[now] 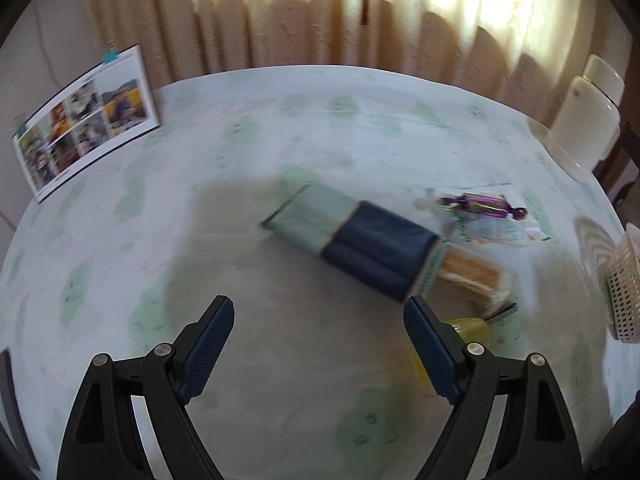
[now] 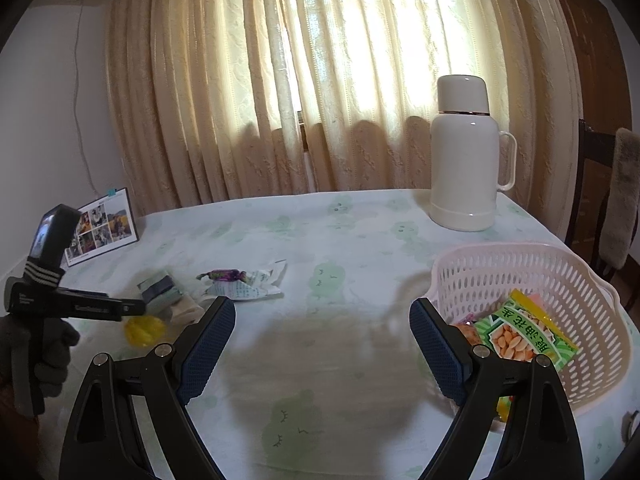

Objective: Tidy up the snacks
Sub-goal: 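Grasp the blue-teal biscuit box with the left tool while the right grasps the yellow jelly cup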

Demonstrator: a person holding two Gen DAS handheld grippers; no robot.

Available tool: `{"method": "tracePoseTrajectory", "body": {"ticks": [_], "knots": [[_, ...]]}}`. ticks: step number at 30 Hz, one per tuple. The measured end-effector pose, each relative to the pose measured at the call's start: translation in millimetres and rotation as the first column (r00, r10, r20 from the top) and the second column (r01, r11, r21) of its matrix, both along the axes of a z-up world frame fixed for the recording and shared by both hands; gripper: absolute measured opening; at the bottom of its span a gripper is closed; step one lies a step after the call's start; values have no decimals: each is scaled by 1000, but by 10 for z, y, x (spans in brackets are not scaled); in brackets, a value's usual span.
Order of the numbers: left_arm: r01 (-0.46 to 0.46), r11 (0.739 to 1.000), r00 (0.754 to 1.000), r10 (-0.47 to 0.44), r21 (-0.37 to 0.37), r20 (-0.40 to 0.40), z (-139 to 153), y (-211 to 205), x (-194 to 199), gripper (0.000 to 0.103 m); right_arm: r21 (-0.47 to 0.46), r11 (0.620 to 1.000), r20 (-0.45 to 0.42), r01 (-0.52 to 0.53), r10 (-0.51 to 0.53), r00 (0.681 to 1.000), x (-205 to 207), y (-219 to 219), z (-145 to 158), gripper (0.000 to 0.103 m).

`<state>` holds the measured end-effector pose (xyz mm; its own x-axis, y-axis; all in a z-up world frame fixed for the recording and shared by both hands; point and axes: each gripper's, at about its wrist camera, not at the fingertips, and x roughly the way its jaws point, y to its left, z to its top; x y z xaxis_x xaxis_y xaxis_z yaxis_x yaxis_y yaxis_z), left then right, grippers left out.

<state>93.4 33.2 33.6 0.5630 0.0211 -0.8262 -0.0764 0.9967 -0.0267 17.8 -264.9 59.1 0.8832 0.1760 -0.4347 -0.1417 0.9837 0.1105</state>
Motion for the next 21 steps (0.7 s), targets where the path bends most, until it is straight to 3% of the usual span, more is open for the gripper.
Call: {"method": "tracePoseTrajectory", "body": {"ticks": [5, 10, 13, 19, 21], "knots": [[-54, 990, 998, 49, -132, -37, 6, 49, 158, 84, -4, 1000, 1, -14, 14, 1000, -17, 39, -5, 89], [-102, 981, 994, 94, -162, -60, -40, -50, 430, 84, -9, 1000, 3, -14, 14, 1000, -30, 56, -16, 89], [-131, 963, 989, 111, -235, -99, -69, -63, 577, 84, -5, 1000, 1, -18, 18, 1000, -28, 54, -19, 89], [-216, 943, 967, 172, -252, -186, -223, -56, 753, 83, -15, 999, -3, -34, 34, 999, -41, 82, -33, 89], [-221, 946, 967, 181, -237, -179, -213, -71, 759, 75, -20, 999, -3, -36, 36, 999, -44, 89, -41, 89]]}}
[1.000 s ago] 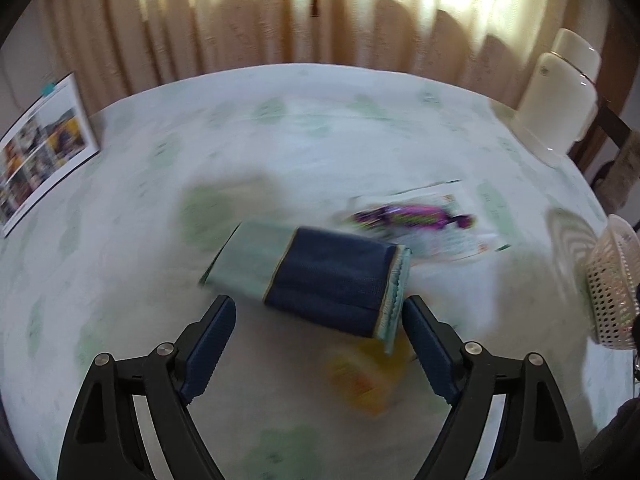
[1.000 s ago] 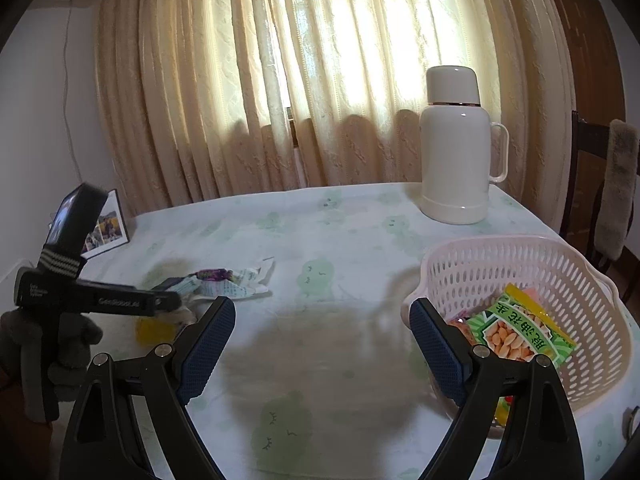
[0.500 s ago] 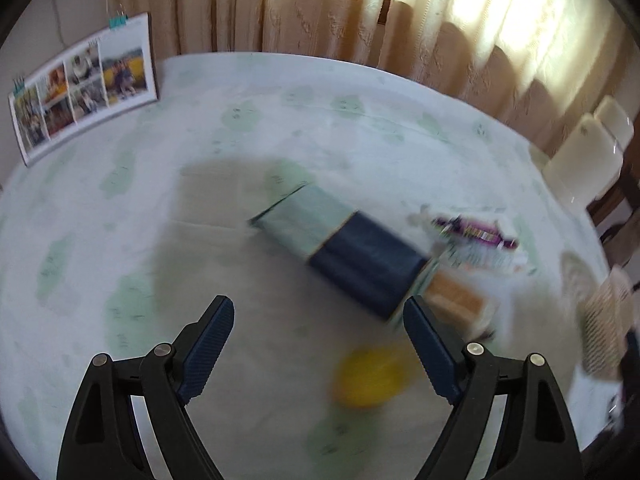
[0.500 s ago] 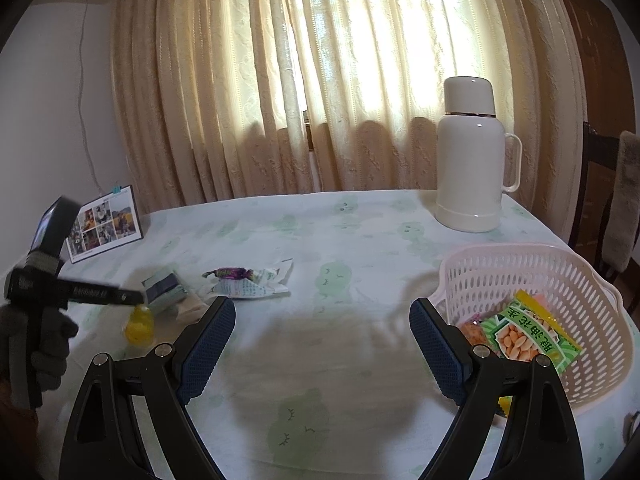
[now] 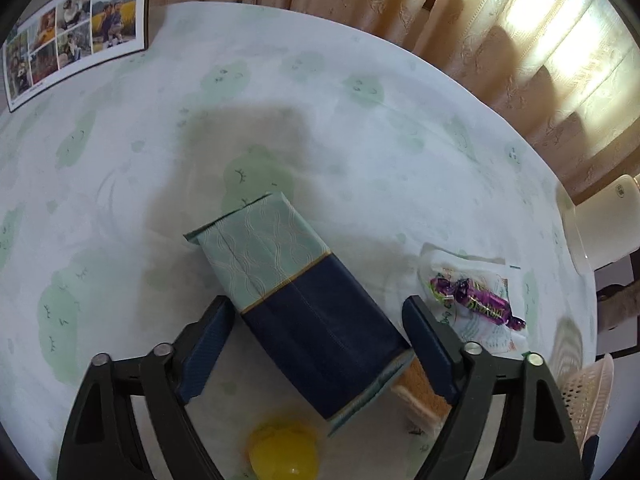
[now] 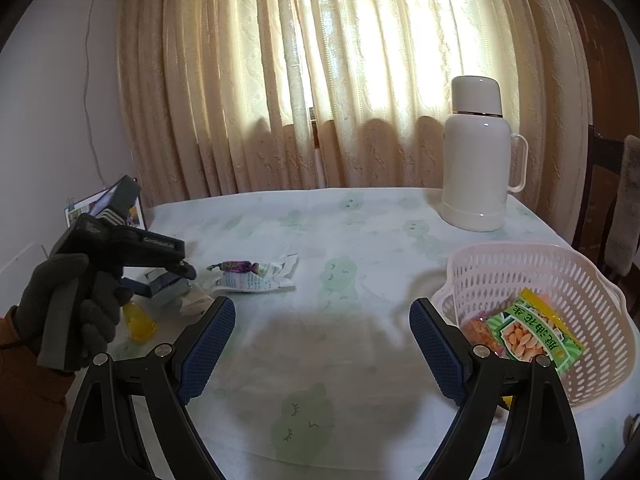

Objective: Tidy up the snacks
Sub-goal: 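Grasp the blue-teal biscuit box with the left tool while the right grasps the yellow jelly cup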

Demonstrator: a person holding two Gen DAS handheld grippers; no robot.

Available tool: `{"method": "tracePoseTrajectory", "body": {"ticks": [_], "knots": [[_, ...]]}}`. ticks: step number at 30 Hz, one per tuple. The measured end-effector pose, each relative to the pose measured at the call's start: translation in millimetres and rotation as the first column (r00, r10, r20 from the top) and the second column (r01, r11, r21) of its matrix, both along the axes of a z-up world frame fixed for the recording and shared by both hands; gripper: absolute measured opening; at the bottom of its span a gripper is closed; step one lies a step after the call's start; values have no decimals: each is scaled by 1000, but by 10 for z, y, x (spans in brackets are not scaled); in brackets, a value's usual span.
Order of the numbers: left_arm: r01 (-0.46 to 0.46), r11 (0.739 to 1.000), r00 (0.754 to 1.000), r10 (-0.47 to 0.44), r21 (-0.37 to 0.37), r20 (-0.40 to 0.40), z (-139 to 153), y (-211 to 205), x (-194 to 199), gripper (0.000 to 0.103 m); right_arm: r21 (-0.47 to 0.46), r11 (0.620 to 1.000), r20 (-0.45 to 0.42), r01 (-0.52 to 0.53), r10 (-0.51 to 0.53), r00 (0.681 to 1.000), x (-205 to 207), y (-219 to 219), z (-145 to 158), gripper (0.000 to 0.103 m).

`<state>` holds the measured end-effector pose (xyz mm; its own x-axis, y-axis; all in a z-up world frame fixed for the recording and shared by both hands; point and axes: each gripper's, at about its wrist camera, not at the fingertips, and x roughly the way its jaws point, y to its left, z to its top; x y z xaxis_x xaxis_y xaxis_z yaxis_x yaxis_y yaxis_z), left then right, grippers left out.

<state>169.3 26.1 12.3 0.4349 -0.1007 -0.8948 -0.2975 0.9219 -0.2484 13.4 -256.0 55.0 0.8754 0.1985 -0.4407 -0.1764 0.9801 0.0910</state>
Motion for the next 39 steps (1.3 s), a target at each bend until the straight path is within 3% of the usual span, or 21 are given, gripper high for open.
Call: {"method": "tracePoseTrajectory", "body": {"ticks": [5, 12, 16, 17, 21, 24, 27, 30, 32, 36, 39], "knots": [[23, 1000, 1000, -23, -13, 16, 20, 38, -25, 56, -20, 1000, -6, -6, 5, 1000, 4, 36, -41, 89], [63, 998, 994, -64, 16, 87, 203, 153, -204, 45, -43, 998, -10, -41, 40, 999, 9, 112, -87, 89], [84, 995, 987, -89, 45, 132, 330, 236, -355, 36, -64, 995, -26, -82, 81, 996, 23, 223, -127, 89], [86, 995, 987, -92, 51, 134, 339, 271, -394, 23, -67, 994, -31, -91, 89, 996, 31, 252, -132, 89], [95, 995, 986, -99, 39, 133, 332, 369, -459, 19, -59, 981, -89, -187, 181, 979, 67, 494, -135, 89], [91, 995, 986, -94, 28, 138, 333, 480, -512, 19, -20, 952, -150, -306, 299, 942, 103, 773, -143, 89], [75, 997, 986, -78, 24, 146, 337, 601, -556, 19, 25, 905, -211, -424, 420, 883, 184, 1130, -166, 89], [60, 998, 986, -62, 22, 153, 347, 684, -592, 22, 20, 873, -255, -487, 475, 842, 280, 1464, -250, 85], [53, 998, 987, -56, 29, 152, 341, 698, -599, 38, 8, 862, -284, -506, 487, 826, 361, 1657, -313, 77], [59, 998, 987, -61, 16, 150, 331, 704, -593, 45, 10, 848, -346, -530, 500, 794, 573, 1972, -451, 66], [59, 998, 987, -60, 14, 150, 327, 708, -590, 53, 22, 848, -381, -530, 497, 779, 699, 2118, -551, 50]]}}
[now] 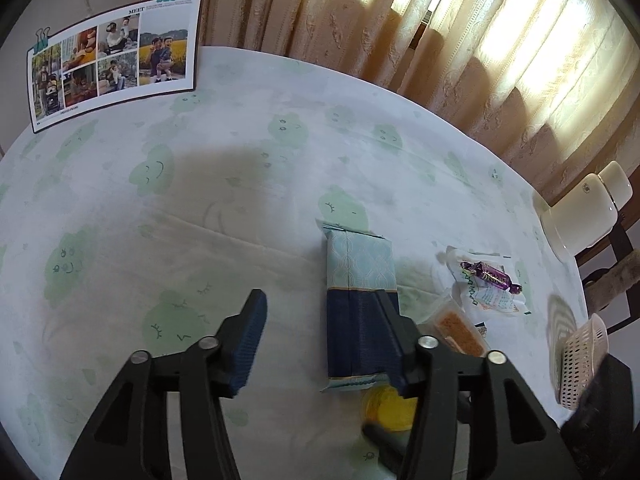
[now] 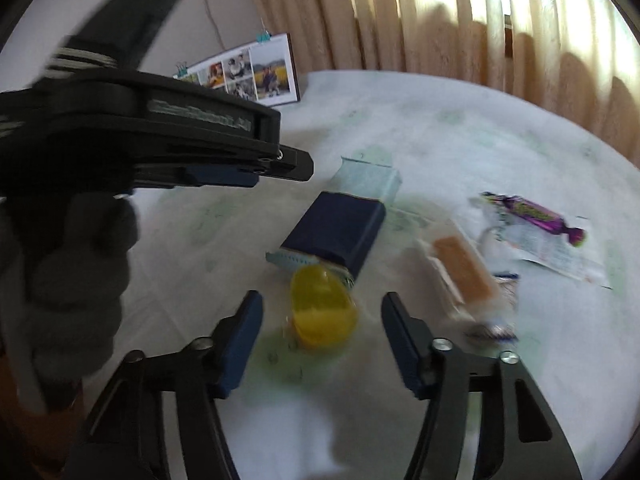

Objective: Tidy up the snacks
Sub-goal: 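Grasp the blue-teal biscuit box with the left tool while the right grasps the yellow jelly cup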

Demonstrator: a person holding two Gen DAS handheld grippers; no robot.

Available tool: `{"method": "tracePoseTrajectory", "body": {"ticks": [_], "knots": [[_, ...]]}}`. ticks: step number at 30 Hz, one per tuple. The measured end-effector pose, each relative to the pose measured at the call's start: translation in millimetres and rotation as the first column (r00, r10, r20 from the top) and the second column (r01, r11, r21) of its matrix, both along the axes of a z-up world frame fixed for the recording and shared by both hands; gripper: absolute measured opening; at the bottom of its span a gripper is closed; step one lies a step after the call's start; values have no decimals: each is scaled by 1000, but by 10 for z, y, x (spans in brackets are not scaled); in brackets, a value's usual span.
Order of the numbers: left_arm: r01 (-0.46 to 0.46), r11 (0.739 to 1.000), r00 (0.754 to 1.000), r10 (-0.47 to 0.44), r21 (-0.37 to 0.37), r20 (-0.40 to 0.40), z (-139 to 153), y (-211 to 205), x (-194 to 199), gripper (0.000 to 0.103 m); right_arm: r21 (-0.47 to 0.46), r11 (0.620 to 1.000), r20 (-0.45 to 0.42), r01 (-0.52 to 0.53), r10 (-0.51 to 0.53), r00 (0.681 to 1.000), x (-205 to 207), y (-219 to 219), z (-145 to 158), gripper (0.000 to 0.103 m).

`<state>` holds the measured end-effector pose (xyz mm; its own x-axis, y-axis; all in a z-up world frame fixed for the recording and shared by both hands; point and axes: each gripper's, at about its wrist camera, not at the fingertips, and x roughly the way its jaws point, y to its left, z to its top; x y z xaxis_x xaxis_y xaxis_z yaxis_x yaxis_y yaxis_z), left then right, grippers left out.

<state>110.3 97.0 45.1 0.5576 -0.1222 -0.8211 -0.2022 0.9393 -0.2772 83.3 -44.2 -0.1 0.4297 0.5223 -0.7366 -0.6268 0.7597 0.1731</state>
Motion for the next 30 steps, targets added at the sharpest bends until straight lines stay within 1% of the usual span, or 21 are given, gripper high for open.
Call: {"method": "tracePoseTrajectory", "body": {"ticks": [1, 2, 6, 13, 14, 18, 20, 22, 25, 28, 30], "knots": [[0, 1000, 1000, 0, -5, 0, -4, 3, 2, 56, -3, 1000, -11, 3, -3, 1000, 37, 12, -27, 38], [1, 1000, 1000, -1, -9, -3, -12, 2, 8, 58, -8, 1000, -19, 13, -13, 1000, 63, 31, -54, 37], [6, 1000, 1000, -6, -7, -13, -70, -54, 51, 61, 26, 999, -28, 46, -45, 999, 15, -113, -40, 37], [56, 998, 998, -55, 31, -44, -200, -299, 140, 62, 78, 990, -27, 117, -115, 993, -103, -508, 99, 36], [62, 997, 997, -60, 35, -46, -211, -337, 148, 63, 88, 988, -21, 128, -126, 992, -129, -567, 128, 32], [84, 994, 995, -80, 72, -55, -255, -463, 193, 63, 125, 980, 10, 154, -157, 988, -189, -763, 284, 31], [87, 992, 995, -82, 90, -63, -289, -517, 225, 63, 136, 977, 15, 162, -165, 986, -175, -830, 310, 31], [91, 989, 994, -83, 114, -71, -322, -537, 249, 58, 139, 976, 8, 171, -174, 985, -161, -862, 294, 31], [94, 982, 995, -86, 164, -59, -333, -563, 260, 46, 135, 976, -13, 172, -172, 985, -142, -871, 239, 31], [100, 982, 994, -92, 158, -53, -339, -546, 244, 46, 135, 975, -12, 176, -176, 984, -145, -874, 204, 33], [97, 983, 995, -90, 154, -48, -320, -514, 219, 46, 135, 975, -12, 175, -175, 985, -139, -886, 198, 41]]}}
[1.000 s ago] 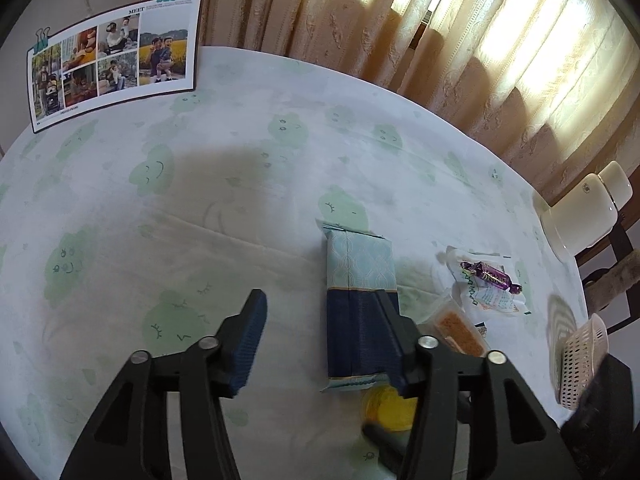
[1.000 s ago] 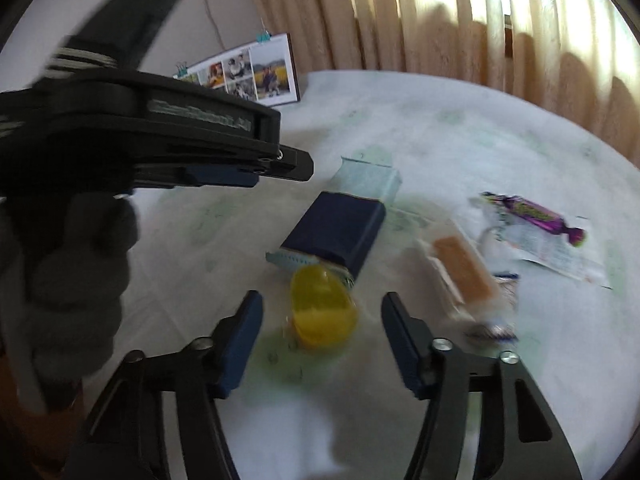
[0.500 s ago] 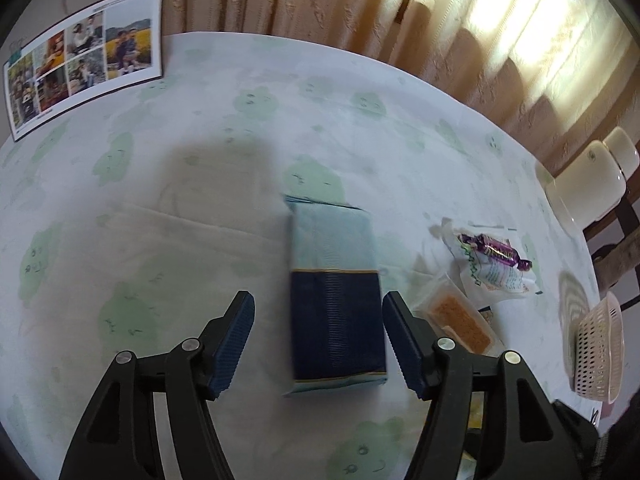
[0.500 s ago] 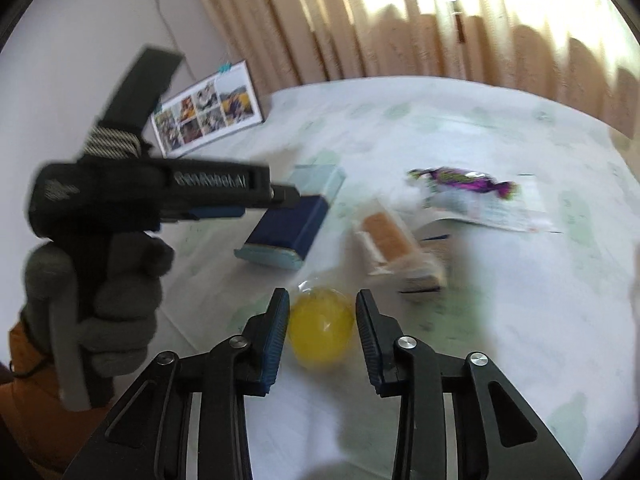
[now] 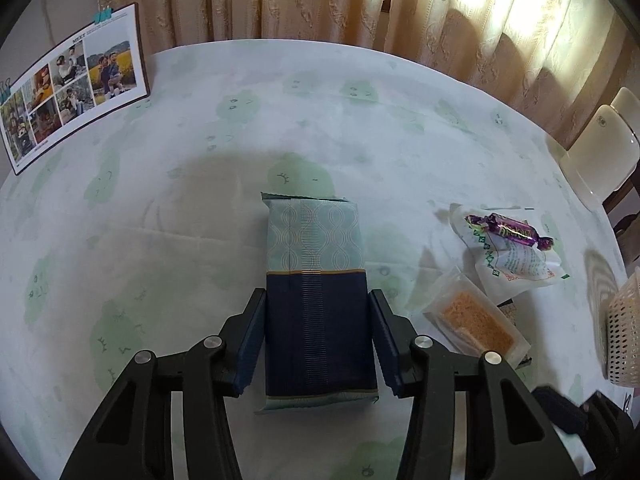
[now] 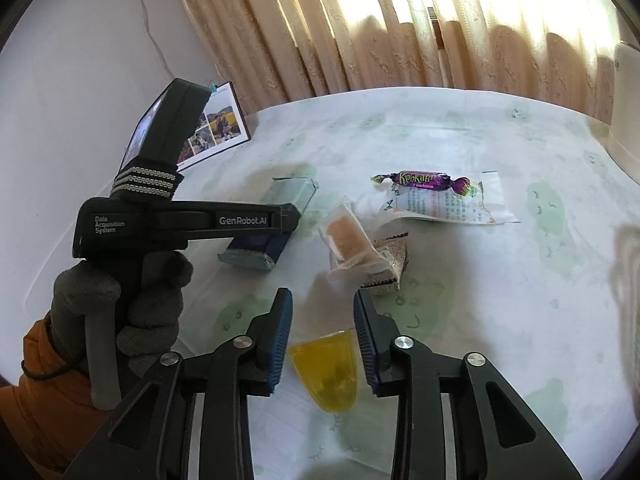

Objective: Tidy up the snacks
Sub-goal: 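Grasp the blue-teal biscuit box with the left tool while the right grasps the yellow jelly cup, then carry the box and jelly cup into the pink basket and open both tools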

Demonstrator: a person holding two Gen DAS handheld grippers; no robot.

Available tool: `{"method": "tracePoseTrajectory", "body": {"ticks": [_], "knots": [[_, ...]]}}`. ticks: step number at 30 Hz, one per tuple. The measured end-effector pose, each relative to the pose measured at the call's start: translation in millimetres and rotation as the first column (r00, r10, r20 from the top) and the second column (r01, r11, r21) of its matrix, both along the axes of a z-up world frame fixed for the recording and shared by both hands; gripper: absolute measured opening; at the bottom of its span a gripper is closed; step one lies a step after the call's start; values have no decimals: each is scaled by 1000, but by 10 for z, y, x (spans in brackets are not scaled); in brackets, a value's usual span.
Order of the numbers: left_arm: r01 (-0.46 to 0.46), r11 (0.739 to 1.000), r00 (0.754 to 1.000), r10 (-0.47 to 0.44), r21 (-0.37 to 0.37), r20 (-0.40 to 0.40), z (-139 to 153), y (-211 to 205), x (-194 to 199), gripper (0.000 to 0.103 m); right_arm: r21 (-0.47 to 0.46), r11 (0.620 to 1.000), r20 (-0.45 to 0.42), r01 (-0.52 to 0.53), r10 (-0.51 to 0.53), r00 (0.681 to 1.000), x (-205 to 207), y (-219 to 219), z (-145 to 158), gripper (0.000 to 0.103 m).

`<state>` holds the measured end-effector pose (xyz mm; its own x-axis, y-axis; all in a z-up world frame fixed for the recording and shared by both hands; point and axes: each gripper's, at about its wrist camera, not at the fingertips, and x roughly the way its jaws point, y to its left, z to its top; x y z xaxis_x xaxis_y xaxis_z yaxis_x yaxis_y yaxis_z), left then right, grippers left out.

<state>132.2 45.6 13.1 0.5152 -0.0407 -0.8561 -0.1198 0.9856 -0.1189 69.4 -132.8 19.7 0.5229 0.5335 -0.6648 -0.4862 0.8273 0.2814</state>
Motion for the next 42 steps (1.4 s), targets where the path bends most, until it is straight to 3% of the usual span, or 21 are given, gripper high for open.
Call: {"method": "tracePoseTrajectory", "body": {"ticks": [2, 3, 8, 14, 15, 17, 25, 34, 42], "knots": [[-8, 1000, 1000, 8, 6, 25, 69, 34, -51, 46, 4, 1000, -7, 10, -10, 1000, -5, -19, -8, 65], [-14, 1000, 999, 14, 4, 42, 124, 55, -84, 46, 12, 1000, -8, 21, -21, 1000, -11, -61, -8, 67], [-21, 1000, 994, 23, -20, 109, 362, 90, -216, 46, 19, 999, 0, 44, -44, 999, -81, -172, -36, 67], [-2, 1000, 989, 7, -30, 146, 477, 56, -309, 46, -61, 997, 8, -44, 45, 999, -160, 70, -127, 65], [0, 1000, 989, 4, -31, 148, 481, 54, -319, 46, -100, 993, 18, -55, 57, 998, -188, 138, -145, 63], [3, 999, 989, 2, -34, 148, 489, 54, -323, 46, -148, 987, 16, -62, 65, 998, -206, 204, -184, 44], [14, 999, 987, -9, -30, 158, 504, -15, -385, 46, -85, 996, 26, -13, 15, 1000, -240, 9, -93, 43], [69, 997, 982, -65, -17, 176, 587, -285, -464, 46, 12, 989, 136, 145, -146, 980, -333, -519, 301, 43], [140, 990, 973, -137, -7, 187, 689, -647, -495, 46, 68, 941, 229, 331, -338, 913, -435, -1252, 660, 43]]}}
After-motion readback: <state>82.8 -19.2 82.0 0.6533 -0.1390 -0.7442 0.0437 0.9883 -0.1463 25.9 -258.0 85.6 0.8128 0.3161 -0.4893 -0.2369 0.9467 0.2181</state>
